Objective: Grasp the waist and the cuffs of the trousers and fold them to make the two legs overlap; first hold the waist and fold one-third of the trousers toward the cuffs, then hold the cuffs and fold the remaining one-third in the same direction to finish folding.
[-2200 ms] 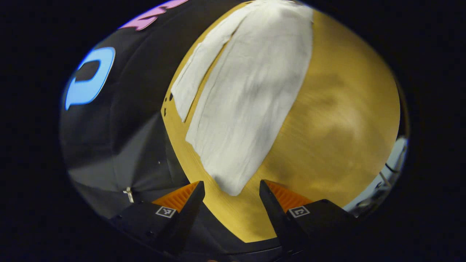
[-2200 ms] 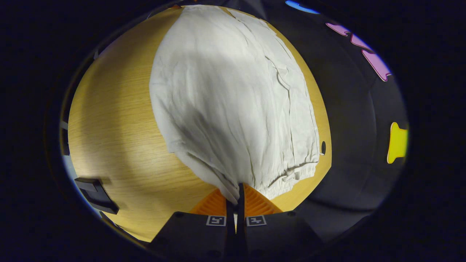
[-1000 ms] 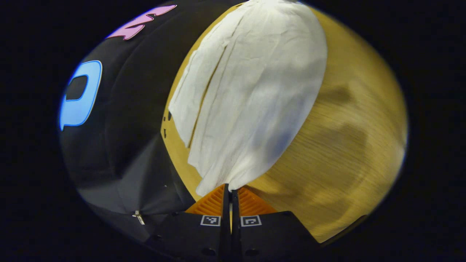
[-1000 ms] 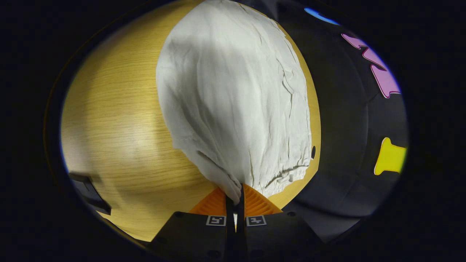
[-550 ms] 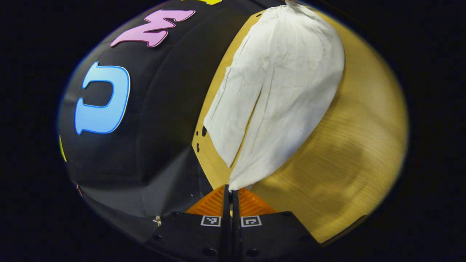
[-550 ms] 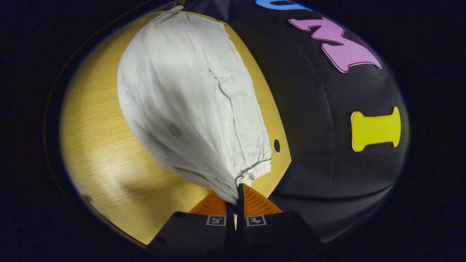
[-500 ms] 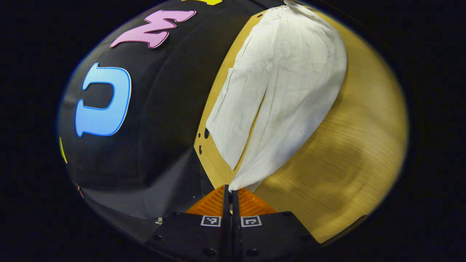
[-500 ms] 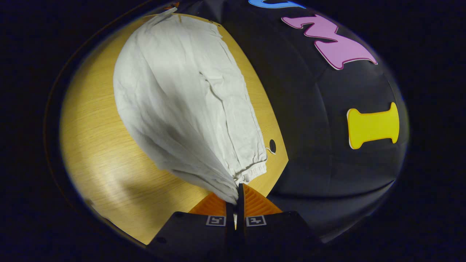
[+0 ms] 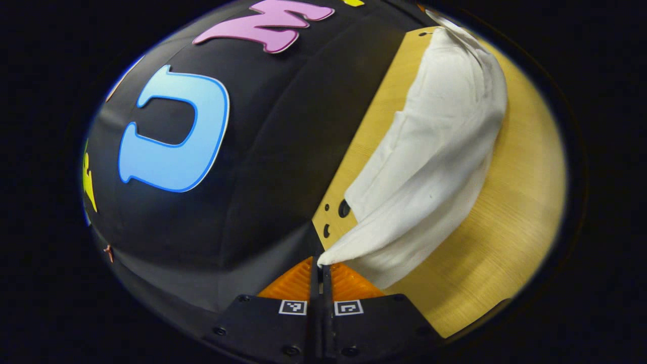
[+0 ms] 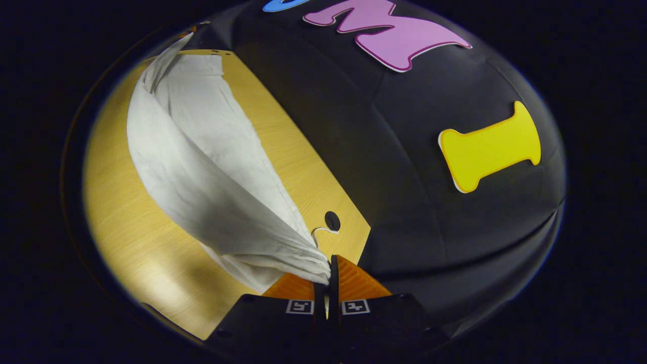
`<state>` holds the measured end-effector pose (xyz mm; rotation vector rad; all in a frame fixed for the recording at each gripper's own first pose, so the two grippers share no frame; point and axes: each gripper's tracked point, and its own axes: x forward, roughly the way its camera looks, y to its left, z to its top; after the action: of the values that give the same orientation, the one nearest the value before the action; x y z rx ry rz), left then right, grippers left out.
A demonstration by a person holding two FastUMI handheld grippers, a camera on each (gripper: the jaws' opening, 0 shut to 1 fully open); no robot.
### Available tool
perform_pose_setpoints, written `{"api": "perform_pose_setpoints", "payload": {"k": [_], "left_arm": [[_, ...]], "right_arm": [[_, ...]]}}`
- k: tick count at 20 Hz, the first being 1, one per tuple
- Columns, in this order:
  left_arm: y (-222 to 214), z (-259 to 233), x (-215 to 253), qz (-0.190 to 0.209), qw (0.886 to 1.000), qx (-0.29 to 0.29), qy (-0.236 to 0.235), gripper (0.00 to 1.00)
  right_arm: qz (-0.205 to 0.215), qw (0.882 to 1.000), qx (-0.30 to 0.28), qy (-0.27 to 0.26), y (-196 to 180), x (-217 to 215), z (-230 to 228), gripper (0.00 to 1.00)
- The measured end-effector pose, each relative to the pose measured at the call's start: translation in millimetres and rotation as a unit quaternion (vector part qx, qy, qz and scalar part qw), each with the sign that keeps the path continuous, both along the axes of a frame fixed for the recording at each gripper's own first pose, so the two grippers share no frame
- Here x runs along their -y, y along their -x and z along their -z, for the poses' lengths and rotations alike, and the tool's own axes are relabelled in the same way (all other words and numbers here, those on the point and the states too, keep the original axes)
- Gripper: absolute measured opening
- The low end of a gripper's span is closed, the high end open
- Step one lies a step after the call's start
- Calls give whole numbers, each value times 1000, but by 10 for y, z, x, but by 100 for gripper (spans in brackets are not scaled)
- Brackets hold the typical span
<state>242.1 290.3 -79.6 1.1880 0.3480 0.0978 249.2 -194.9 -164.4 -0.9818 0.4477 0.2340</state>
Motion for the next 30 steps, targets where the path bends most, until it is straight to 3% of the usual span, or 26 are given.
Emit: {"api": "perform_pose_setpoints", "payload": {"k": [5,8,11,13,15,16,18,20,23,25,26,27,29,30], "left_arm": [[-908,-123,-117,-32,997,28,61,5],[-1390,103,57,-46,989,40,133,6],[-1483,374,97,-54,986,38,154,5],[-1513,490,64,-55,982,37,176,5],[-1480,519,66,-49,974,45,216,20],[-1439,464,59,-47,969,58,235,27],[-1266,325,59,-47,955,83,280,63],[-1085,209,36,-50,935,109,333,99],[-792,67,-58,-61,899,145,409,96],[-616,27,-121,-75,882,157,437,96],[-552,23,-149,-80,880,155,442,96],[-412,-33,-223,-87,878,160,443,96],[-293,-119,-256,-89,870,172,454,96],[-203,-187,-218,-86,864,177,464,97]], "right_arm": [[71,993,6,-93,-634,-113,88,5],[113,981,-11,-157,-874,-221,371,5],[148,968,-30,-201,-1001,-231,637,5],[176,952,-48,-246,-962,-194,704,9],[201,930,-65,-301,-958,-218,757,22],[215,918,-65,-325,-951,-206,757,39],[237,896,-58,-372,-887,-183,675,100],[251,880,-37,-401,-764,-127,546,97],[266,858,2,-440,-538,1,357,97],[283,836,6,-470,-519,39,370,99],[288,834,1,-471,-541,59,392,95],[299,840,-2,-452,-556,150,439,100],[303,850,5,-431,-620,270,389,100],[307,848,15,-431,-616,310,291,100]]}}
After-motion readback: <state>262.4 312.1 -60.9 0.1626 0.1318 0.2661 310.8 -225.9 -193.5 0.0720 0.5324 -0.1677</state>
